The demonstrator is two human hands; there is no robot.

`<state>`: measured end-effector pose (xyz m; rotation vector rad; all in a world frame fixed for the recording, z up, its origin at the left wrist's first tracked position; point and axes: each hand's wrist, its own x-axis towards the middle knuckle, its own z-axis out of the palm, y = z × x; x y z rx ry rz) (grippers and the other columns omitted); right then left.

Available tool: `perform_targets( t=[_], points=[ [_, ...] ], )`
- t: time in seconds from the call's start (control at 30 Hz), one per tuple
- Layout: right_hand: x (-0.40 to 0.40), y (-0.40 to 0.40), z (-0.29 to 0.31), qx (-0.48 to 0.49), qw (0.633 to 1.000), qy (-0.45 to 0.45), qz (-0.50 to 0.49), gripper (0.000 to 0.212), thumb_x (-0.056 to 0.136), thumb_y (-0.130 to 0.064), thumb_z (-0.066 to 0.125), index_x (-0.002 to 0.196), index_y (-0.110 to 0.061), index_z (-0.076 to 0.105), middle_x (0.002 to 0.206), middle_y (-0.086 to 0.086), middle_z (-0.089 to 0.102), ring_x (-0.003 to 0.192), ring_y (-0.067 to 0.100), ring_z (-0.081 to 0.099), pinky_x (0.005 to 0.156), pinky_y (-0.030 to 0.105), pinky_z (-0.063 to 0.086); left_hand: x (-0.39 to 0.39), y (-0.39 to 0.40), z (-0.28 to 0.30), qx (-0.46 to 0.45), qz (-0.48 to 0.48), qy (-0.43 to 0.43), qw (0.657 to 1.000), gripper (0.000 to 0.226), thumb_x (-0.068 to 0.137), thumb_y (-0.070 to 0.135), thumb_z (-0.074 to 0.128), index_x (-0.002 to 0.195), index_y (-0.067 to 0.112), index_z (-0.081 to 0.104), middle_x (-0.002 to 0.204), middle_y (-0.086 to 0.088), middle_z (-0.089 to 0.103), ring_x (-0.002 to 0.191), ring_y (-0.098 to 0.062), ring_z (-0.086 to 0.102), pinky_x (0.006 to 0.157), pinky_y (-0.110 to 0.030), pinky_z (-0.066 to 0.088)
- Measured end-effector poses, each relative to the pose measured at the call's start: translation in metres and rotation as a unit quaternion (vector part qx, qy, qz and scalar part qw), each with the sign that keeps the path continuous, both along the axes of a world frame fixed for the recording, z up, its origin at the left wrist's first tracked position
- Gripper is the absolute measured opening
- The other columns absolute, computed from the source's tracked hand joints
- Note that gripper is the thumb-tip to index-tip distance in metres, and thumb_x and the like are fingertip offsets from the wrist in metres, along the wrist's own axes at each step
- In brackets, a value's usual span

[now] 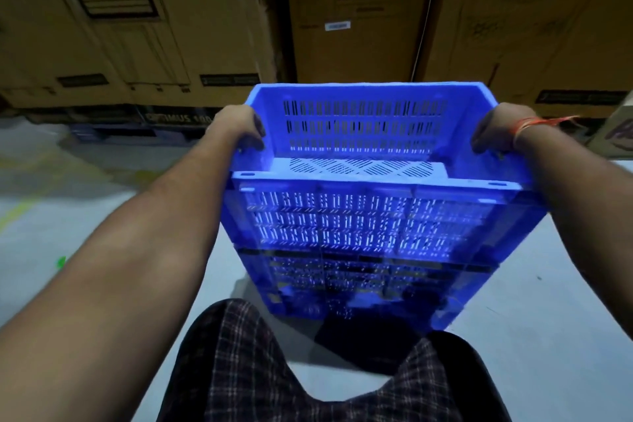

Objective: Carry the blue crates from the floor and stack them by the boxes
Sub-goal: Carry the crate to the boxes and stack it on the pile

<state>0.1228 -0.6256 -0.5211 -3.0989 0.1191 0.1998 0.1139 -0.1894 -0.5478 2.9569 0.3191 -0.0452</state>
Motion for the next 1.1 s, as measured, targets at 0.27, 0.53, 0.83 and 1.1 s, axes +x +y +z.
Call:
perform_targets(
  t=[0.27, 0.53, 0.83, 1.1],
  points=[
    [0.021, -0.013, -0.008, 0.029, 0.999, -0.017, 0.01, 0.013, 0.071, -0.021, 0.078, 0.083, -0.016, 0.078, 0.068, 0.003, 0.072, 0.076, 0.022, 0.07, 0.072, 0.028, 0.056, -0.008, -0.002, -0.002, -0.019, 0.025, 0.012, 0.999, 0.024, 0.065, 0.031, 0.088, 0.083, 0.026, 0.073, 0.069, 0.005, 0.067, 0.06, -0.011, 0.061, 0.055, -0.024, 0.039],
    [0.027, -0.017, -0.014, 0.062, 0.998, -0.004, -0.001, 0.014, 0.067, -0.018, 0.083, 0.08, -0.021, 0.078, 0.074, 0.001, 0.071, 0.073, 0.02, 0.068, 0.068, 0.025, 0.05, 0.002, 0.0, -0.003, -0.013, 0.025, 0.027, 0.999, 0.025, 0.066, 0.033, 0.089, 0.084, 0.029, 0.072, 0.071, 0.008, 0.065, 0.065, -0.012, 0.061, 0.064, -0.024, 0.041],
    [0.033, -0.026, -0.021, 0.076, 0.997, -0.007, 0.014, 0.014, 0.069, -0.018, 0.082, 0.078, -0.024, 0.075, 0.072, 0.003, 0.072, 0.062, 0.016, 0.064, 0.065, 0.024, 0.048, 0.011, 0.008, -0.006, -0.016, 0.001, 0.034, 0.999, 0.023, 0.071, 0.033, 0.086, 0.089, 0.024, 0.075, 0.064, 0.005, 0.065, 0.062, -0.014, 0.062, 0.062, -0.026, 0.04],
    [0.038, -0.029, -0.024, 0.049, 0.999, -0.007, 0.0, 0.023, 0.072, -0.027, 0.082, 0.093, -0.021, 0.077, 0.074, 0.005, 0.063, 0.085, 0.031, 0.067, 0.068, 0.027, 0.039, 0.012, 0.012, -0.015, -0.011, 0.007, 0.016, 1.0, 0.027, 0.07, 0.049, 0.081, 0.092, 0.035, 0.072, 0.098, -0.013, 0.069, 0.101, -0.031, 0.064, 0.084, -0.035, 0.051]
  ],
)
